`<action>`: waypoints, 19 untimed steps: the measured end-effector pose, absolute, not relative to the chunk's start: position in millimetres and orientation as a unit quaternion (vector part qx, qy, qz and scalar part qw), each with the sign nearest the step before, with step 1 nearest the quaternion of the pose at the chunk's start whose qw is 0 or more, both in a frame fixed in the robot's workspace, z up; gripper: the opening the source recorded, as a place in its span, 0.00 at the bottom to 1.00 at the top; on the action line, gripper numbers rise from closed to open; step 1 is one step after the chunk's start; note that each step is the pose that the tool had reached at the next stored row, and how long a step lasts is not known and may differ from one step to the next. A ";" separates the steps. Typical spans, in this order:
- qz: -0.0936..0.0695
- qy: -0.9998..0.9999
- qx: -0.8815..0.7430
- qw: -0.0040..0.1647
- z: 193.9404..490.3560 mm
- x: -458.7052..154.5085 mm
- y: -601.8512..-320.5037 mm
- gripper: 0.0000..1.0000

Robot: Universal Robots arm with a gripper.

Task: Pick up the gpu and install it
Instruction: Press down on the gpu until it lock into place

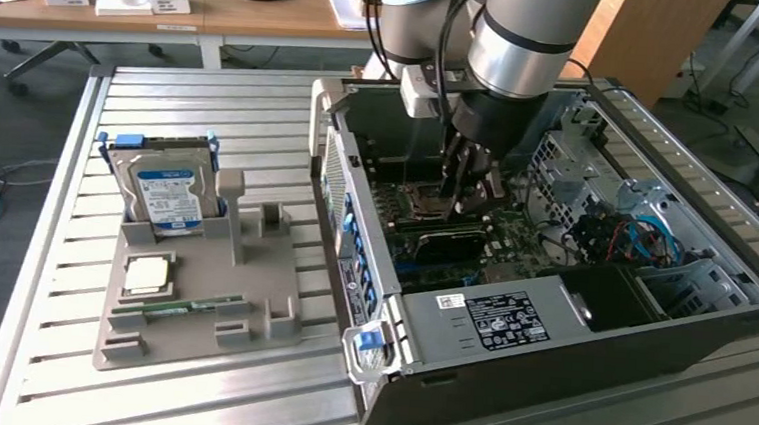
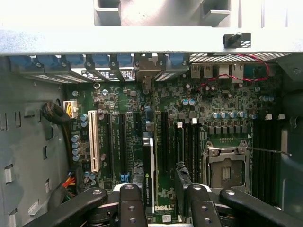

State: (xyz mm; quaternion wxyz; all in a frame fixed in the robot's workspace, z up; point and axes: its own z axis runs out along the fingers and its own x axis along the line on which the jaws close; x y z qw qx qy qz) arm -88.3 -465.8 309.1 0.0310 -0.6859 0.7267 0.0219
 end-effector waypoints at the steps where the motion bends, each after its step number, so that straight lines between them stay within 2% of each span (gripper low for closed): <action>1: 0.022 0.727 -0.686 0.031 309.1 -88.4 -465.8 0.40; 9: 0.022 0.727 -0.686 0.031 309.1 -88.3 -465.7 0.39; 10: 0.022 0.727 -0.686 0.031 309.1 -88.3 -465.8 0.33; 11: 0.022 0.727 -0.686 0.031 309.1 -88.3 -465.8 0.33; 14: 0.022 0.727 -0.686 0.031 309.1 -88.4 -465.8 0.15; 15: 0.022 0.727 -0.686 0.031 309.1 -88.4 -465.8 0.15; 16: 0.022 0.727 -0.686 0.031 309.1 -88.4 -465.8 0.11; 19: 0.022 0.727 -0.686 0.031 309.1 -88.4 -465.7 0.11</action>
